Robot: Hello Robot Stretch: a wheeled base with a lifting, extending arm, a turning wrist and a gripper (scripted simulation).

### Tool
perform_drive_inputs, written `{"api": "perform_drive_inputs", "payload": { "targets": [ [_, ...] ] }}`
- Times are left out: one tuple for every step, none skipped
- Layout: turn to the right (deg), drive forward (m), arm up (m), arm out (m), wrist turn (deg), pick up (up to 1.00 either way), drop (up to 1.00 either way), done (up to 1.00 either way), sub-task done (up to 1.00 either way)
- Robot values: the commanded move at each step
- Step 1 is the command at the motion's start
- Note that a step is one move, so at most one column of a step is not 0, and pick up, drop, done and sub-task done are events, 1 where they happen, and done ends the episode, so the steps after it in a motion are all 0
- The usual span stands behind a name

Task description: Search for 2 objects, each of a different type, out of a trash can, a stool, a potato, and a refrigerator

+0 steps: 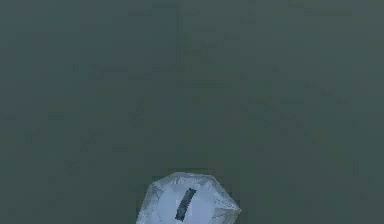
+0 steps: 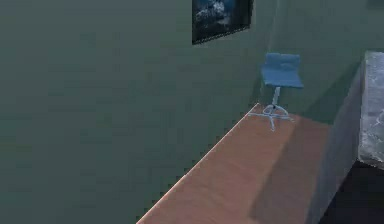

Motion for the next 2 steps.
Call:
{"api": "perform_drive_inputs", "payload": {
  "targets": [
    [-45.0, 0.0, 0.0, 0.0, 0.0, 0.0, 0.0, 0.0, 0.0],
    [-45.0, 0.0, 0.0, 0.0, 0.0, 0.0, 0.0, 0.0, 0.0]
  ]
}}
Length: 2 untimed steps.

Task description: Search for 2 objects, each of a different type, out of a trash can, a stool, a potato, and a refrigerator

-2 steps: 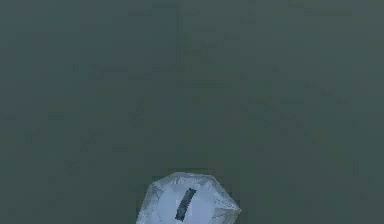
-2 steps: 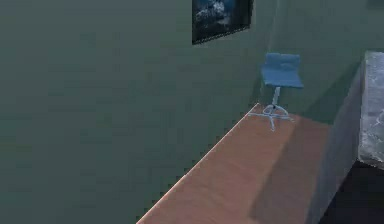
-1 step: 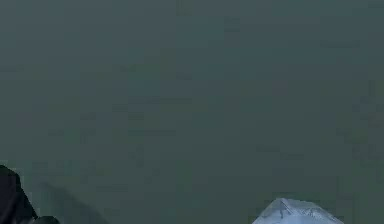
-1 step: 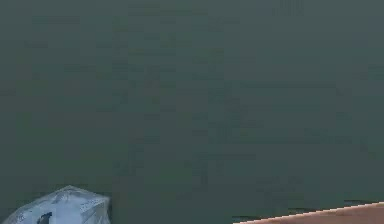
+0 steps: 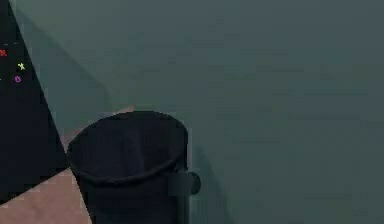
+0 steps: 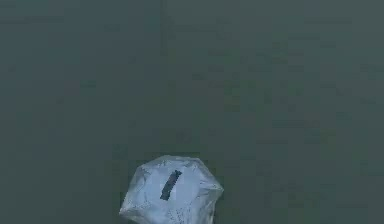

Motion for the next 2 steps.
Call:
{"api": "perform_drive_inputs", "payload": {
  "targets": [
    [-45.0, 0.0, 0.0, 0.0, 0.0, 0.0, 0.0, 0.0, 0.0],
    [-33.0, 0.0, 0.0, 0.0, 0.0, 0.0, 0.0, 0.0, 0.0]
  ]
}}
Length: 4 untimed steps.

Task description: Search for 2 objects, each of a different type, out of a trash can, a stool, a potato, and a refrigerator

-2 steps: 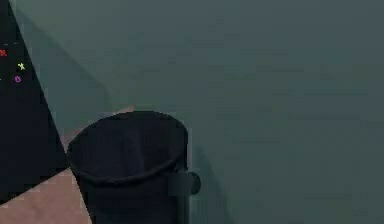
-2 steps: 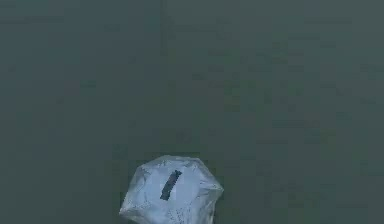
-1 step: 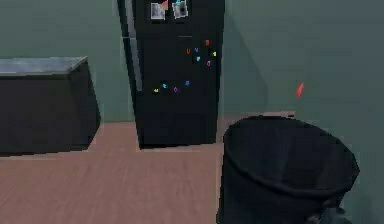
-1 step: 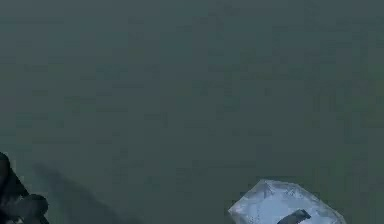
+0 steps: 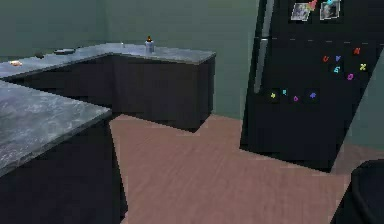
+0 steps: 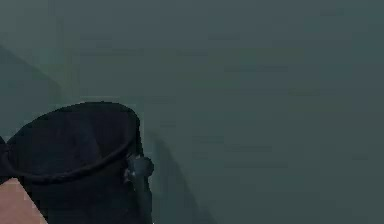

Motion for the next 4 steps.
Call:
{"api": "perform_drive_inputs", "payload": {
  "targets": [
    [0.0, 0.2, 0.0, 0.0, 0.0, 0.0, 0.0, 0.0, 0.0],
    [21.0, 0.0, 0.0, 0.0, 0.0, 0.0, 0.0, 0.0, 0.0],
    [0.0, 1.0, 0.0, 0.0, 0.0, 0.0, 0.0, 0.0, 0.0],
    [15.0, 0.0, 0.0, 0.0, 0.0, 0.0, 0.0, 0.0, 0.0]
  ]
}}
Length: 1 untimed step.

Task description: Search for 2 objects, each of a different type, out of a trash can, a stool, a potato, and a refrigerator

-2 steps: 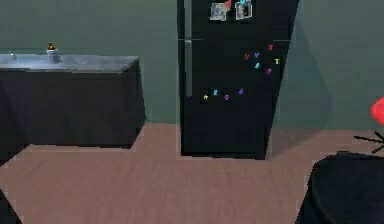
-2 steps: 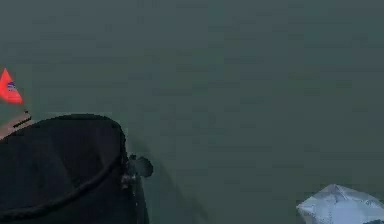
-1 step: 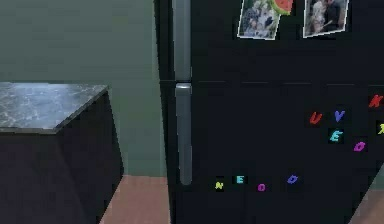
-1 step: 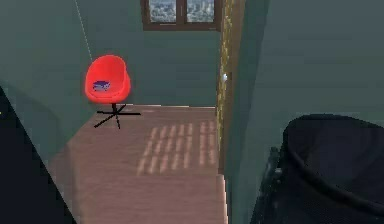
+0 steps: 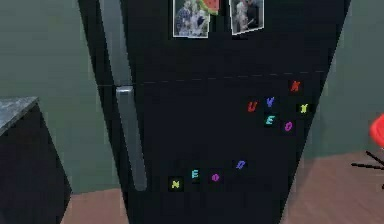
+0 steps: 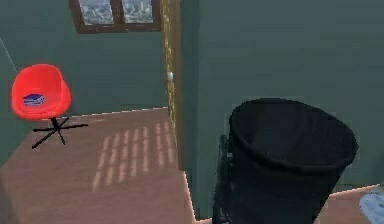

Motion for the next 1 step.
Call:
{"api": "perform_drive_inputs", "payload": {
  "targets": [
    [0.0, 0.0, 0.0, 0.0, 0.0, 0.0, 0.0, 1.0, 0.0]
  ]
}}
